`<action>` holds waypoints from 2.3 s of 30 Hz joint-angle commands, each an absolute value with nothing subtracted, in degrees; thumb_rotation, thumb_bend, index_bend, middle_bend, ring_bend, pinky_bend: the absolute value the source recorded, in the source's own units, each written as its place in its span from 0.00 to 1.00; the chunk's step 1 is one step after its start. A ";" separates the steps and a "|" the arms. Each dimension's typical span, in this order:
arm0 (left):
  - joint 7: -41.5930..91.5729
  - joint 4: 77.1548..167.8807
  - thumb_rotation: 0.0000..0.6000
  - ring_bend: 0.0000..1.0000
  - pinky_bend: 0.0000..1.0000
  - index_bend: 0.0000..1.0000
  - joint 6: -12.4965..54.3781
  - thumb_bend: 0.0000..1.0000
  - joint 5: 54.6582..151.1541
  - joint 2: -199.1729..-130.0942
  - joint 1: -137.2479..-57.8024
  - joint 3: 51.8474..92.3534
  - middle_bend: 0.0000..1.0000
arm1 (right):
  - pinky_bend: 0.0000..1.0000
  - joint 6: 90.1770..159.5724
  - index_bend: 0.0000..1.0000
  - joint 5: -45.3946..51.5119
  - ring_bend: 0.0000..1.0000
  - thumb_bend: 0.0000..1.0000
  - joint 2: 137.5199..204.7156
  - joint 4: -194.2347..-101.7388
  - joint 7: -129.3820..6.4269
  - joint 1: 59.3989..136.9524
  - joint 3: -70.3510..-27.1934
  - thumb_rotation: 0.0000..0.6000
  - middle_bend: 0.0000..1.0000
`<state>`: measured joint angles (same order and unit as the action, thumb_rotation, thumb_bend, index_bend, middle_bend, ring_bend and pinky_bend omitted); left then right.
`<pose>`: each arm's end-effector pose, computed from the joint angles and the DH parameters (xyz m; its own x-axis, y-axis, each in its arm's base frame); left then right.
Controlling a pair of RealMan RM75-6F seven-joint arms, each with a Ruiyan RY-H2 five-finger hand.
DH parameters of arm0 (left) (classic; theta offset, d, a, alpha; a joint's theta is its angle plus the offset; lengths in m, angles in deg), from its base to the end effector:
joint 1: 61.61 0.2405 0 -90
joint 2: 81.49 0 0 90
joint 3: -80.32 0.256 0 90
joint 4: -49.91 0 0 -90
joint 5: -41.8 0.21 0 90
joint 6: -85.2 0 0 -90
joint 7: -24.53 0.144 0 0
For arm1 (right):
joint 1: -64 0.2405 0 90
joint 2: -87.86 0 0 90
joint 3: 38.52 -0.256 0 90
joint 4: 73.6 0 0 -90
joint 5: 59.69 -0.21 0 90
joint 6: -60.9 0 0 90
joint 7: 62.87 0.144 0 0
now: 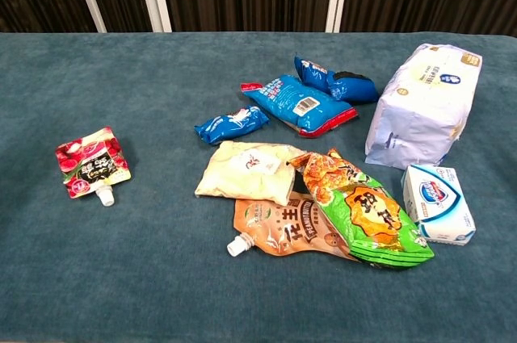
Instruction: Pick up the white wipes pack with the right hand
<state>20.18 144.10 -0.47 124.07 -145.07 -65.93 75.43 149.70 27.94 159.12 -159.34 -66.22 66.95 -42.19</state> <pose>-0.3119 0.1847 0.1688 0.2957 -0.0422 0.9543 0.9544 0.0550 -0.2933 -0.3195 -0.1738 0.1381 0.4401 0.0629 0.8957 -0.8976 0.0023 0.4408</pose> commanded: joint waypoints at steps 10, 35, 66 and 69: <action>20.04 144.03 1.00 0.12 0.06 0.11 -0.39 0.46 124.01 -145.09 -65.90 75.50 0.04 | 0.20 147.17 0.09 27.73 0.13 0.19 157.79 -160.61 -64.75 67.40 -41.33 1.00 0.07; 21.32 143.85 1.00 0.12 0.06 0.11 -0.53 0.46 123.73 -145.54 -65.81 75.54 0.04 | 0.17 126.59 0.04 39.15 0.06 0.19 152.68 -144.95 -57.42 90.97 -43.94 1.00 0.04; 23.50 143.17 1.00 0.12 0.06 0.12 -0.16 0.46 122.48 -146.55 -65.62 75.51 0.05 | 0.17 116.28 0.04 41.48 0.06 0.19 162.43 -137.04 -60.44 106.42 -41.10 1.00 0.05; 23.46 143.10 1.00 0.12 0.06 0.12 0.00 0.46 122.40 -146.57 -65.67 75.48 0.05 | 0.17 114.29 0.04 40.93 0.06 0.19 162.13 -138.10 -62.00 107.55 -40.87 1.00 0.05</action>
